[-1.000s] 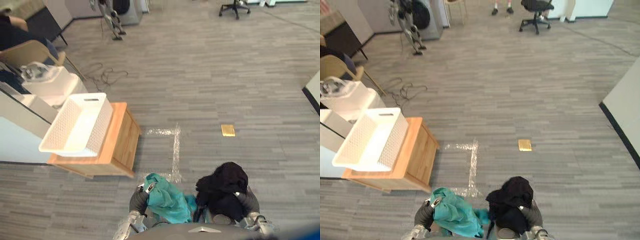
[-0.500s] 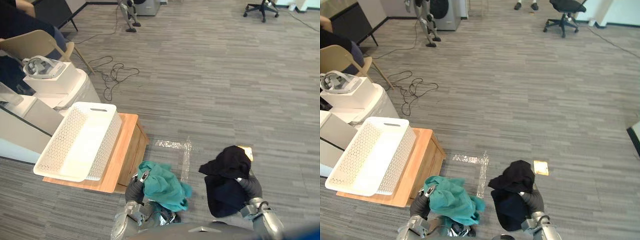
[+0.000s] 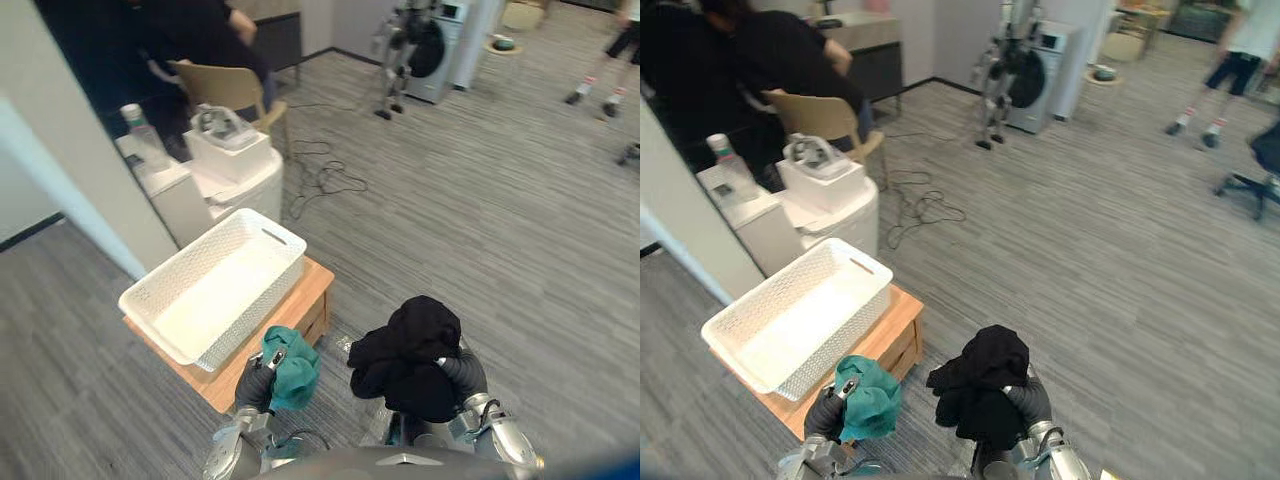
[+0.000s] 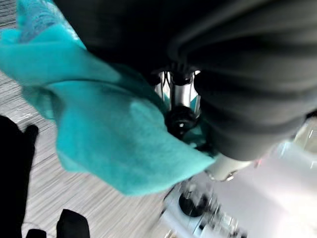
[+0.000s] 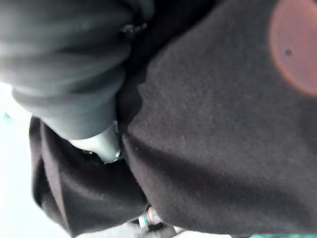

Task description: Tidy the bed and pick cloth on bed and put in laundry

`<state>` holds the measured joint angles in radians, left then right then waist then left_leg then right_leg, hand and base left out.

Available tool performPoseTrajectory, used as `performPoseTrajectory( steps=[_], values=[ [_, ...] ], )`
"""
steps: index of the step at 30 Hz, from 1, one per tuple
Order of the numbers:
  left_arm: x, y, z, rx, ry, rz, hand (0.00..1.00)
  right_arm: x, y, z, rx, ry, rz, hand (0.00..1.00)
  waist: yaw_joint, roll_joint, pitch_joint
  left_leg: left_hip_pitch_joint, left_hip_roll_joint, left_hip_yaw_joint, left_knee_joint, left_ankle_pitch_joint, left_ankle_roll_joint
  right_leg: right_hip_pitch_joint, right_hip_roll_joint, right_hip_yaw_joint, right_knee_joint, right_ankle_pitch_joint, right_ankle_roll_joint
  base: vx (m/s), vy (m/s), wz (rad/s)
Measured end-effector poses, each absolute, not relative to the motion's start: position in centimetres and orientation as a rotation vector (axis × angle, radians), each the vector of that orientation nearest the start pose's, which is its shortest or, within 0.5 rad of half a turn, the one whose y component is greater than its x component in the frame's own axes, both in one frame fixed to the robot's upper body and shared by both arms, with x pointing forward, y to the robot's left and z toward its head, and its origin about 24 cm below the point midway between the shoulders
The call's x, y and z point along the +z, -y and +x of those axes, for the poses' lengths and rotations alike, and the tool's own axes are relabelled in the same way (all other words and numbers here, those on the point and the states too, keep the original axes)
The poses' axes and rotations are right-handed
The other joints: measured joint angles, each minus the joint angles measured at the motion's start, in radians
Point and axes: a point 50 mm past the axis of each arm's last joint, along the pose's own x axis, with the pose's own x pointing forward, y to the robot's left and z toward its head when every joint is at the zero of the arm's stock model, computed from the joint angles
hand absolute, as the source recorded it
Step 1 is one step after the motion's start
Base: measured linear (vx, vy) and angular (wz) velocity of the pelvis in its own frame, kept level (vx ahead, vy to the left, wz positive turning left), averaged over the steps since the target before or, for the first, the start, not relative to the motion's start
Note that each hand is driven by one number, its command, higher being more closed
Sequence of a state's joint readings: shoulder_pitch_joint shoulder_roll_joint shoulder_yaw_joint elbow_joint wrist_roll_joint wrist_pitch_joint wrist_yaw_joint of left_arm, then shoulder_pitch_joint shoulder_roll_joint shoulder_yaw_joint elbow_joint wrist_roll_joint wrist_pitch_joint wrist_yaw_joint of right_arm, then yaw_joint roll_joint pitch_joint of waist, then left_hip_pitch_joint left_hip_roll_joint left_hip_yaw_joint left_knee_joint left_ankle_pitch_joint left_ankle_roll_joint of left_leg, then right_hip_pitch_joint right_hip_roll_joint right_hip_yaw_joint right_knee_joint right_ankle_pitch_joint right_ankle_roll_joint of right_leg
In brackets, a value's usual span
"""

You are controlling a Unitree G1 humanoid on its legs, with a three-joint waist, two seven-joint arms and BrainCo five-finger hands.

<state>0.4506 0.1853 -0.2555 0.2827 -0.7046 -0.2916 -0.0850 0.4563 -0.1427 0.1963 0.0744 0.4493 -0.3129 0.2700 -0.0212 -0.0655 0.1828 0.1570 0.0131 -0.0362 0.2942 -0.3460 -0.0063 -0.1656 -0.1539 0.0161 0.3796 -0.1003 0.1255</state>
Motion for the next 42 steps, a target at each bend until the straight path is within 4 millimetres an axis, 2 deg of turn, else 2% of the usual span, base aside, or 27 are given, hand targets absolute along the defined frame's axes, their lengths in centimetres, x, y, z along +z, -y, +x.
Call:
performPoseTrajectory(
  steps=[1, 3, 5, 8, 10, 11, 13, 14, 15, 17, 18, 19, 23, 25, 26, 27, 28, 29, 30, 31, 32, 34, 37, 38, 39, 40, 42],
  values=[
    [-8.0, -16.5, 11.0, 0.106, -0.461, -0.513, 1.00, -3.1, 15.2, 13.8, 0.192, -0.187, 0.353, 1.00, 0.001, 0.003, -0.006, 0.000, 0.012, -0.025, 0.002, -0.002, -0.010, 0.003, 0.008, -0.016, 0.021, -0.016, -0.013, 0.41, -0.415, 1.19],
    [-8.3, -15.1, 9.9, 0.105, -0.485, -0.553, 1.00, -2.2, 15.5, 15.1, 0.243, -0.132, 0.304, 1.00, 0.032, 0.097, -0.018, -0.023, 0.079, -0.032, 0.006, -0.003, -0.041, -0.004, 0.033, -0.100, 0.055, -0.067, -0.050, 0.34, -0.285, 0.69],
    [-8.3, -14.9, 9.8, 0.114, -0.479, -0.566, 1.00, -1.6, 15.3, 16.2, 0.264, -0.097, 0.296, 1.00, 0.025, 0.118, -0.025, -0.061, 0.103, 0.013, 0.041, 0.030, -0.053, 0.009, 0.025, -0.161, 0.052, -0.097, -0.076, 0.27, -0.194, 1.07],
    [-7.9, -15.1, 10.7, 0.116, -0.428, -0.583, 1.00, -0.8, 14.6, 17.6, 0.288, -0.053, 0.290, 1.00, 0.030, 0.121, -0.011, -0.180, 0.180, 0.157, 0.287, 0.104, -0.085, 0.137, 0.016, -0.295, -0.027, -0.106, -0.091, 0.23, -0.175, 1.10],
    [-7.8, -14.9, 10.8, 0.090, -0.415, -0.592, 1.00, -0.5, 14.6, 18.0, 0.274, -0.041, 0.287, 1.00, 0.045, 0.114, -0.010, -0.213, 0.220, 0.281, 0.379, 0.095, -0.079, 0.224, 0.004, -0.357, -0.090, -0.105, -0.093, 0.19, -0.115, 0.82],
    [-7.7, -14.8, 10.9, 0.072, -0.405, -0.590, 1.00, -0.2, 14.7, 18.2, 0.273, -0.028, 0.285, 1.00, 0.044, 0.116, -0.011, -0.217, 0.216, 0.337, 0.361, 0.087, -0.064, 0.254, -0.003, -0.383, -0.116, -0.105, -0.093, 0.14, -0.045, 0.66],
    [-7.6, -14.7, 11.0, 0.058, -0.399, -0.596, 1.00, 0.0, 14.7, 18.6, 0.274, -0.016, 0.282, 1.00, 0.043, 0.122, -0.012, -0.233, 0.194, 0.413, 0.247, 0.089, -0.060, 0.281, -0.011, -0.415, -0.142, -0.102, -0.086, 0.17, 0.024, 0.48],
    [-7.6, -14.7, 11.1, 0.061, -0.396, -0.598, 1.00, 0.0, 14.8, 18.6, 0.271, -0.022, 0.281, 1.00, 0.044, 0.124, -0.013, -0.235, 0.175, 0.443, 0.148, 0.127, -0.052, 0.282, -0.018, -0.430, -0.139, -0.098, -0.072, 0.20, 0.112, 0.50],
    [-7.6, -14.8, 11.2, 0.060, -0.396, -0.598, 1.00, -0.3, 14.7, 18.5, 0.259, -0.039, 0.277, 1.00, 0.046, 0.129, -0.019, -0.215, 0.151, 0.478, 0.068, 0.154, -0.014, 0.292, -0.028, -0.444, -0.136, -0.097, -0.055, 0.24, 0.154, 0.60],
    [-7.0, -14.8, 11.7, 0.049, -0.367, -0.604, 1.00, -0.3, 14.3, 18.5, 0.255, -0.044, 0.270, 1.00, 0.052, 0.101, -0.010, -0.182, 0.103, 0.475, 0.005, 0.174, 0.013, 0.309, -0.051, -0.445, -0.158, -0.088, -0.038, 0.18, 0.136, 0.43],
    [-6.7, -14.7, 12.0, 0.038, -0.355, -0.606, 1.00, -0.3, 13.9, 18.6, 0.256, -0.045, 0.268, 1.00, 0.072, 0.088, -0.003, -0.177, 0.087, 0.475, 0.003, 0.178, 0.020, 0.333, -0.057, -0.446, -0.193, -0.081, -0.026, 0.16, 0.108, 0.23],
    [-6.7, -14.7, 12.0, 0.033, -0.353, -0.607, 1.00, -0.2, 13.5, 18.7, 0.259, -0.046, 0.267, 1.00, 0.076, 0.083, -0.002, -0.172, 0.077, 0.476, 0.008, 0.177, 0.024, 0.354, -0.058, -0.447, -0.219, -0.072, -0.014, 0.14, 0.088, 0.18],
    [-6.3, -14.6, 12.3, 0.016, -0.334, -0.611, 1.00, 0.2, 13.3, 19.4, 0.253, -0.024, 0.262, 1.00, 0.085, 0.080, -0.001, -0.167, 0.073, 0.483, 0.007, 0.166, 0.042, 0.365, -0.063, -0.448, -0.219, -0.075, -0.013, 0.06, 0.043, 0.10],
    [-6.1, -14.5, 12.4, 0.007, -0.332, -0.613, 1.00, 0.3, 13.2, 19.5, 0.238, -0.019, 0.269, 1.00, 0.094, 0.057, 0.002, -0.162, 0.067, 0.494, 0.012, 0.140, 0.043, 0.357, -0.082, -0.449, -0.172, -0.126, 0.004, -0.01, 0.000, 0.04],
    [-5.9, -14.4, 12.6, -0.011, -0.334, -0.608, 1.00, 0.3, 13.2, 19.5, 0.223, -0.020, 0.268, 1.00, 0.094, 0.035, 0.006, -0.166, 0.056, 0.495, 0.030, 0.109, 0.042, 0.345, -0.108, -0.456, -0.116, -0.180, 0.004, -0.03, 0.017, 0.23],
    [-5.9, -14.4, 12.6, -0.023, -0.346, -0.609, 1.00, 0.2, 13.3, 19.4, 0.202, -0.024, 0.268, 1.00, 0.091, 0.013, 0.001, -0.162, 0.038, 0.491, 0.041, 0.085, 0.044, 0.335, -0.144, -0.467, -0.046, -0.225, -0.002, 0.01, 0.023, 0.31],
    [-6.0, -14.3, 12.4, -0.035, -0.362, -0.610, 1.00, 0.2, 13.6, 19.3, 0.175, -0.021, 0.263, 1.00, 0.083, -0.007, -0.009, -0.149, 0.019, 0.478, 0.029, 0.077, 0.039, 0.288, -0.185, -0.456, 0.096, -0.232, -0.015, 0.03, 0.034, 0.34],
    [-6.1, -14.2, 12.1, -0.044, -0.376, -0.612, 1.00, 0.2, 13.7, 19.3, 0.163, -0.015, 0.254, 1.00, 0.083, -0.012, -0.012, -0.145, 0.004, 0.464, 0.021, 0.077, 0.040, 0.230, -0.218, -0.422, 0.225, -0.213, -0.054, 0.06, 0.069, 0.39],
    [-6.0, -14.2, 12.3, -0.066, -0.380, -0.602, 1.00, 0.4, 13.8, 19.4, 0.147, -0.002, 0.248, 1.00, 0.075, -0.019, -0.012, -0.132, -0.007, 0.444, 0.005, 0.081, 0.046, 0.160, -0.236, -0.363, 0.363, -0.156, -0.114, 0.07, 0.101, 0.57],
    [-5.6, -14.4, 12.5, -0.089, -0.372, -0.572, 1.00, 0.6, 14.2, 19.6, 0.125, 0.015, 0.226, 1.00, 0.065, -0.017, -0.014, -0.099, -0.017, 0.407, -0.031, 0.099, 0.060, 0.096, -0.237, -0.297, 0.484, -0.093, -0.125, 0.11, 0.099, 0.65],
    [-5.5, -14.6, 12.6, -0.096, -0.371, -0.562, 1.00, 0.7, 14.2, 19.6, 0.121, 0.023, 0.228, 1.00, 0.060, -0.017, -0.013, -0.087, -0.019, 0.389, -0.046, 0.102, 0.065, 0.078, -0.225, -0.277, 0.504, -0.108, -0.113, 0.16, 0.063, 0.73],
    [-5.4, -15.4, 13.0, -0.105, -0.369, -0.530, 1.00, 2.6, 14.3, 19.9, 0.136, 0.107, 0.218, 1.00, 0.050, -0.029, -0.015, -0.061, -0.001, 0.322, -0.071, 0.103, 0.066, 0.038, -0.146, -0.243, 0.436, -0.210, -0.098, 0.17, 0.019, 0.79],
    [-5.3, -15.4, 13.3, -0.114, -0.369, -0.524, 1.00, 6.1, 15.1, 20.4, 0.130, 0.266, 0.202, 1.00, 0.035, -0.020, -0.015, -0.035, 0.028, 0.265, -0.086, 0.110, 0.048, 0.011, -0.062, -0.218, 0.270, -0.216, -0.084, 0.21, -0.045, 0.81],
    [-5.3, -15.5, 13.2, -0.116, -0.375, -0.525, 1.00, 7.5, 15.5, 20.7, 0.139, 0.328, 0.184, 1.00, 0.035, -0.022, -0.017, -0.027, 0.033, 0.247, -0.085, 0.106, 0.033, 0.016, -0.041, -0.220, 0.171, -0.187, -0.068, 0.29, -0.107, 0.62],
    [-5.4, -15.6, 13.1, -0.119, -0.381, -0.523, 1.00, 8.7, 15.8, 21.0, 0.157, 0.381, 0.163, 1.00, 0.037, -0.037, -0.026, -0.017, 0.029, 0.239, -0.081, 0.096, 0.012, 0.026, -0.030, -0.222, 0.074, -0.089, -0.084, 0.26, -0.114, 0.45],
    [-5.8, -15.7, 12.9, -0.113, -0.396, -0.522, 1.00, 9.2, 16.0, 21.3, 0.172, 0.401, 0.156, 1.00, 0.041, -0.041, -0.039, -0.013, 0.027, 0.237, -0.083, 0.092, 0.001, 0.049, -0.025, -0.221, 0.033, -0.071, -0.076, 0.28, -0.135, 0.15],
    [-6.3, -15.1, 12.8, -0.108, -0.416, -0.548, 1.00, 10.8, 16.3, 22.7, 0.216, 0.444, 0.122, 1.00, 0.051, 0.003, -0.046, -0.001, 0.069, 0.250, -0.105, 0.103, -0.038, 0.091, 0.016, -0.239, -0.040, -0.032, -0.088, 0.22, -0.088, 0.00]
  ],
)
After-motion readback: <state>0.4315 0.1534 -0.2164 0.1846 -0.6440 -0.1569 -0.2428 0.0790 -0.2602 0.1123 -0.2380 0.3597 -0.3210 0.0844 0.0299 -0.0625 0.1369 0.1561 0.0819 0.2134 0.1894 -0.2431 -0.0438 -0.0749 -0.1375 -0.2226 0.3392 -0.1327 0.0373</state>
